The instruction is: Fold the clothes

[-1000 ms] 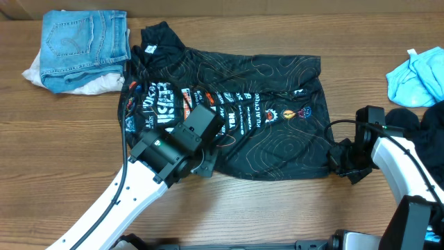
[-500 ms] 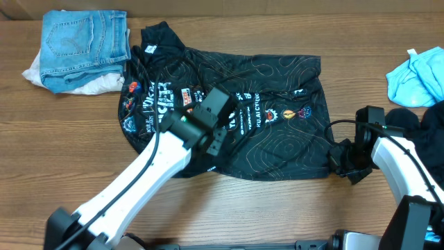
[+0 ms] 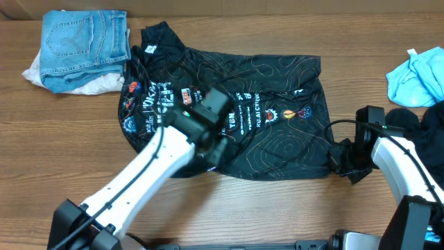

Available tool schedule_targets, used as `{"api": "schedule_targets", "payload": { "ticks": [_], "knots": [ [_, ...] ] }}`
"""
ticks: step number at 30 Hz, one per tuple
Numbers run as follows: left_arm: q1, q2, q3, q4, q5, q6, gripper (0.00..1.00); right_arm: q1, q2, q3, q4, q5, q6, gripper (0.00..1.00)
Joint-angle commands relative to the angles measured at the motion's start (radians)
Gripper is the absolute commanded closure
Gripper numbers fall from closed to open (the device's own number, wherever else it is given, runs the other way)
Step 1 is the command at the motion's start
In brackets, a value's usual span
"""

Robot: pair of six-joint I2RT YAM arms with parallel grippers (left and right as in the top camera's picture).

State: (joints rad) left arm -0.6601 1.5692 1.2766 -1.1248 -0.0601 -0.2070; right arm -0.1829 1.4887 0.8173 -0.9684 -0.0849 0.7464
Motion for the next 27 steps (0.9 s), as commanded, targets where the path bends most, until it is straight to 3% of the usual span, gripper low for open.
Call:
{"api": "schedule_targets", "payload": {
  "ticks": [1,6,10,12,19,23,27],
  "knots": [
    [-0.119,-0.013,0.007,-0.031,0.021,0.044,0.42,-0.005,0.003,0.021,0.012,0.013,-0.002,0.96],
    [-0.208,0.039,-0.008,-0.02,0.005,0.008,0.52,-0.005,0.003,0.021,0.021,-0.006,-0.002,0.96],
    [-0.209,0.113,-0.008,-0.009,0.005,0.008,0.73,-0.005,0.003,0.021,0.021,-0.006,-0.013,0.96],
    [-0.206,0.154,-0.008,0.0,0.003,0.008,0.78,-0.005,0.003,0.021,0.019,-0.006,-0.014,0.96],
    [-0.159,0.252,-0.008,0.049,-0.041,-0.011,0.74,-0.005,0.003,0.021,0.019,-0.006,-0.019,0.96],
    [-0.109,0.271,-0.008,0.084,-0.08,-0.006,0.58,-0.005,0.003,0.021,0.019,-0.006,-0.021,0.96],
    [-0.068,0.275,-0.008,0.127,-0.082,0.053,0.53,-0.005,0.003,0.021,0.019,-0.006,-0.021,0.96]
  ]
}}
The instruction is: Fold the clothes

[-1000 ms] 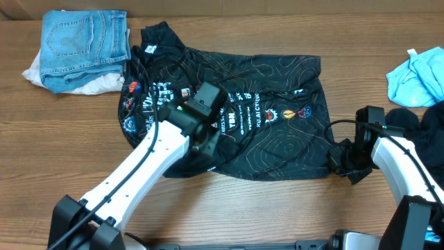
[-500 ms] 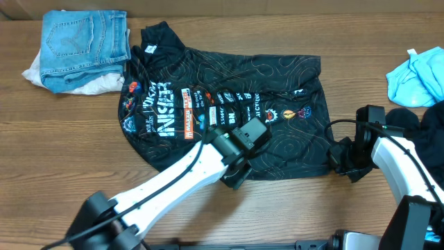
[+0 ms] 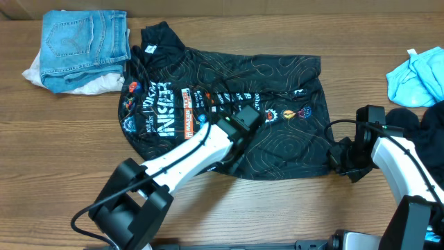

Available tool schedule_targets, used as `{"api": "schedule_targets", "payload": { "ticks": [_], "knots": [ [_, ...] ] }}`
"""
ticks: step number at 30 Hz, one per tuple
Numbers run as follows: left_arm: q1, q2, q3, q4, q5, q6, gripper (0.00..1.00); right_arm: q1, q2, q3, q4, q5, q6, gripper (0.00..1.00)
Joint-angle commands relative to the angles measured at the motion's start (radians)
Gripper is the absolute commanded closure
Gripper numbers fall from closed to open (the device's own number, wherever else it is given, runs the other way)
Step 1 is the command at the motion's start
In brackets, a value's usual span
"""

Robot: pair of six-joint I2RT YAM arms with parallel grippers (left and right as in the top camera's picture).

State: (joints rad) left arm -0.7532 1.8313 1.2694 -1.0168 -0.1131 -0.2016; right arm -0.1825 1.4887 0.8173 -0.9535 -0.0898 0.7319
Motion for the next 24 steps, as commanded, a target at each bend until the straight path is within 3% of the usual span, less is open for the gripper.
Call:
{"api": "schedule_targets", "payload": {
  "ticks": [1,4,9,19,24],
  "knots": [
    [0.03,0.013,-0.001,0.024,-0.029,0.061,0.51,-0.006,0.003,0.021,0.005,-0.001,-0.006,0.96],
    [0.039,0.014,-0.001,0.049,-0.032,0.111,0.33,-0.006,0.003,0.021,0.005,-0.001,-0.006,0.96],
    [0.039,0.027,-0.001,0.092,-0.027,0.128,0.29,-0.006,0.003,0.021,0.005,-0.002,-0.006,0.96],
    [0.04,0.079,-0.001,0.144,-0.031,0.154,0.35,-0.006,0.003,0.021,0.004,-0.002,-0.006,0.96],
    [0.04,0.08,-0.001,0.164,-0.033,0.154,0.54,-0.006,0.003,0.021,0.004,-0.002,-0.006,0.96]
  ]
}}
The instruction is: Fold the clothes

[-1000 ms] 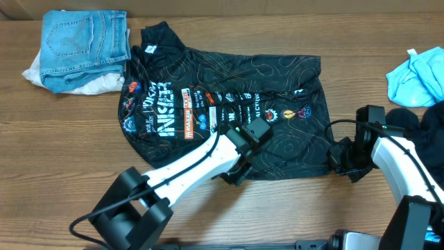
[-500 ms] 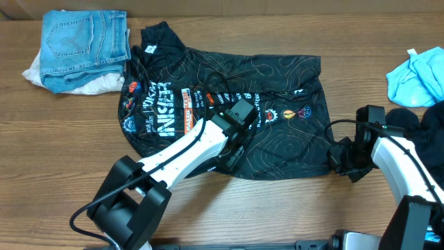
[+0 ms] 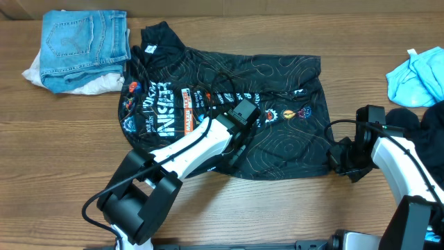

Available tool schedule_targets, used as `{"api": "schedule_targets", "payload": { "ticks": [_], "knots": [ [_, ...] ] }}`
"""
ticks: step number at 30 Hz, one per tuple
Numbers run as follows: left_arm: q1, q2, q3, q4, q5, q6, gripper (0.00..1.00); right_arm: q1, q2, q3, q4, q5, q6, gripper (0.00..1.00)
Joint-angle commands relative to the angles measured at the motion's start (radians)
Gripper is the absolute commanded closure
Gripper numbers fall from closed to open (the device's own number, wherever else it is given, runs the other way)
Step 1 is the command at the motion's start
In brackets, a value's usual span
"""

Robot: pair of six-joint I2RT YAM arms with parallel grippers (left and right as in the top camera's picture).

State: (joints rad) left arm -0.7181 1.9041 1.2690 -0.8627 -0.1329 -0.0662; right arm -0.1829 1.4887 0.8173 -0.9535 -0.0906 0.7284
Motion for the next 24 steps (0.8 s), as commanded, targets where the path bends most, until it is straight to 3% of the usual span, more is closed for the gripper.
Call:
{"api": "schedule_targets", "payload": {
  "ticks": [1,4,7,17,24],
  "knots": [
    [0.005,0.008,0.0,0.011,-0.013,0.018,0.6,-0.005,0.003,0.021,0.002,0.0,-0.003,0.96],
    [0.005,0.008,0.0,0.011,-0.013,0.018,0.74,-0.005,0.003,0.021,-0.002,0.0,-0.008,0.96],
    [0.005,0.008,0.0,0.011,-0.013,0.018,0.96,-0.005,0.003,0.021,-0.003,0.0,-0.019,0.96],
    [0.013,0.005,0.027,-0.003,-0.036,0.017,0.96,-0.005,0.003,0.021,-0.002,0.0,-0.019,0.96],
    [0.097,0.004,0.107,0.032,-0.092,-0.008,0.96,-0.005,0.003,0.021,-0.003,0.0,-0.021,0.96]
  ]
}}
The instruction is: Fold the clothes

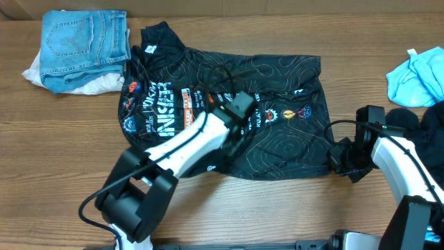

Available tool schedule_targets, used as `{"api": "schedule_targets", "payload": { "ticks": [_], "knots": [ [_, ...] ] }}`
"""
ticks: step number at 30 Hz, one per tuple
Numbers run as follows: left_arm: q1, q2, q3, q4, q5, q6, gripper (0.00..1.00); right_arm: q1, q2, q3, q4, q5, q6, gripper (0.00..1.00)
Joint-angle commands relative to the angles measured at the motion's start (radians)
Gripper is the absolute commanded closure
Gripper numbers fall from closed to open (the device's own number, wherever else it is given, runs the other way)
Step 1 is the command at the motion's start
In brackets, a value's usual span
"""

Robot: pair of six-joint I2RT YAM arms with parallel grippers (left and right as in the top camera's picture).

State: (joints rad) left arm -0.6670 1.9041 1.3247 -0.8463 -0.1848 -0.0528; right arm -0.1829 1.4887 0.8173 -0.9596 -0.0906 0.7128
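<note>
A black printed jersey (284, 83) lies spread flat across the middle of the table, collar at the far left. My left arm reaches over its front half. The left gripper (236, 135) is over the jersey's middle, its dark fingers lost against the black cloth. My right gripper (341, 156) sits at the jersey's near right corner, touching the hem. Whether it pinches the cloth does not show.
Folded blue jeans (83, 38) rest on a white garment (104, 85) at the far left. A light blue cloth (416, 76) and a dark garment (406, 118) lie at the right edge. Bare wood runs along the front.
My left wrist has shifted slightly up and to the left over the jersey's middle. The jersey and the right arm look unchanged.
My left wrist first hung over the jersey's left-centre, covering part of the white lettering. Then it stood further right, near the middle, with the lettering uncovered. It has stayed about there since. The right gripper has kept to the near right corner throughout.
</note>
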Motion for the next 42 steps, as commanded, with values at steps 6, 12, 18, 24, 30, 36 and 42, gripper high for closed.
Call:
{"api": "schedule_targets", "payload": {
  "ticks": [6,12,18,24,30,36,42],
  "knots": [
    [0.148,0.005,0.061,0.085,-0.043,0.005,0.95,-0.005,0.003,0.021,0.004,0.0,-0.006,0.96],
    [0.211,0.005,0.061,0.056,-0.043,-0.019,0.22,-0.005,0.003,0.021,0.002,0.0,-0.006,0.96],
    [0.195,-0.009,0.104,-0.073,0.06,-0.052,0.28,-0.005,0.003,0.021,0.001,0.0,-0.006,0.96],
    [0.086,-0.054,0.122,-0.171,0.126,-0.048,0.33,-0.005,0.003,0.021,0.001,0.0,-0.006,0.96],
    [-0.047,-0.052,0.088,-0.19,0.034,-0.048,0.34,-0.005,0.003,0.021,0.004,0.0,-0.006,0.96],
    [-0.076,-0.052,0.008,-0.158,0.028,-0.035,0.35,-0.005,0.003,0.021,0.007,0.0,-0.006,0.96],
    [-0.076,-0.051,-0.04,-0.076,0.028,-0.035,0.37,-0.005,0.003,0.021,0.016,-0.015,-0.006,0.96]
  ]
}}
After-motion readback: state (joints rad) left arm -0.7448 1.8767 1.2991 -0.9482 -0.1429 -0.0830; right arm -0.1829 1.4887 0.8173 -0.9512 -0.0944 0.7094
